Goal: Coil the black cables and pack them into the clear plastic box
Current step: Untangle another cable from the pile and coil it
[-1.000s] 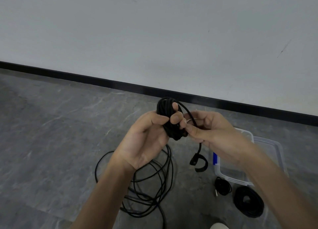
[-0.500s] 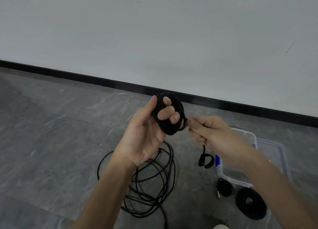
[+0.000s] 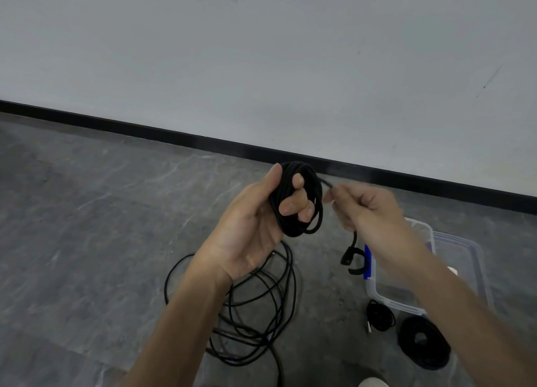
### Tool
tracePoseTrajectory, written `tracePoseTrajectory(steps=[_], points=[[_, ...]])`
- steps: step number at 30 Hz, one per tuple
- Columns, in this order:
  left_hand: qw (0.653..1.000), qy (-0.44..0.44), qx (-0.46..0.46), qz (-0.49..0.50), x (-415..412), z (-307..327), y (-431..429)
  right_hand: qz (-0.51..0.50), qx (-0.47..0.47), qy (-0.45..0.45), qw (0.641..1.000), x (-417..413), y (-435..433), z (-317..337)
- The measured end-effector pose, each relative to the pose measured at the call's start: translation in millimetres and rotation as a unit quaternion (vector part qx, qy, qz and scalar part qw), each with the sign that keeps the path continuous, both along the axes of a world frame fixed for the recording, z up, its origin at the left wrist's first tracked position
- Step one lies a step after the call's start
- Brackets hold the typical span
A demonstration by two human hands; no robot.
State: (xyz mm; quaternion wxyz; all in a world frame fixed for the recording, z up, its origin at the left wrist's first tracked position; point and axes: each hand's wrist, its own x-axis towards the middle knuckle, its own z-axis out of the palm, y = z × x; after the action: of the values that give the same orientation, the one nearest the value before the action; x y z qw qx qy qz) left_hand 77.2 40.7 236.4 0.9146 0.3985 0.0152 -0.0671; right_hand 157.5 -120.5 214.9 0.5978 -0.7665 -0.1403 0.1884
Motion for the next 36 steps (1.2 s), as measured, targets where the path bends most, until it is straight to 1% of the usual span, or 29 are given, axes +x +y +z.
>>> tracePoseTrajectory(steps=[2,3,5,8,11,14,17,20,23,26,28,32,34,36], points=[[1.0,-0.002,-0.012,0.022,0,0,2,0.085,-0.053,0.015,0.995,-4,3,0],[0.999,-0.004,-0.01,0.035,0,-1,3,0.122,-0.061,0.029,0.99,-6,5,0],[0.998,-0.01,0.005,0.064,0,-1,3,0.173,-0.045,0.057,0.982,-10,9,4],[0.993,-0.013,0.044,0.107,1,0,1,0.206,-0.019,0.072,0.976,-14,11,8],[0.983,-0.021,0.127,0.13,3,0,-4,0.221,-0.011,0.088,0.971,-18,13,9],[0.967,-0.025,0.19,0.169,5,-4,-3,0.239,-0.011,0.111,0.965,-19,10,13],[0.942,-0.023,0.265,0.206,7,-9,2,0.265,-0.02,0.13,0.955,-21,9,17],[0.914,-0.023,0.346,0.212,8,-13,-1,0.277,-0.029,0.133,0.951,-22,11,18],[0.878,-0.03,0.424,0.221,7,-17,-3,0.303,-0.042,0.127,0.944,-22,9,20],[0.86,-0.018,0.458,0.224,8,-22,0,0.304,-0.035,0.14,0.942,-22,9,22],[0.842,-0.009,0.496,0.212,7,-23,1,0.289,-0.036,0.15,0.945,-22,9,22],[0.784,-0.003,0.592,0.185,6,-24,0,0.272,-0.043,0.137,0.951,-20,9,22],[0.765,0.006,0.623,0.162,5,-23,0,0.26,-0.04,0.137,0.955,-19,8,22],[0.754,0.019,0.643,0.136,5,-24,1,0.244,-0.037,0.136,0.959,-16,7,21]])
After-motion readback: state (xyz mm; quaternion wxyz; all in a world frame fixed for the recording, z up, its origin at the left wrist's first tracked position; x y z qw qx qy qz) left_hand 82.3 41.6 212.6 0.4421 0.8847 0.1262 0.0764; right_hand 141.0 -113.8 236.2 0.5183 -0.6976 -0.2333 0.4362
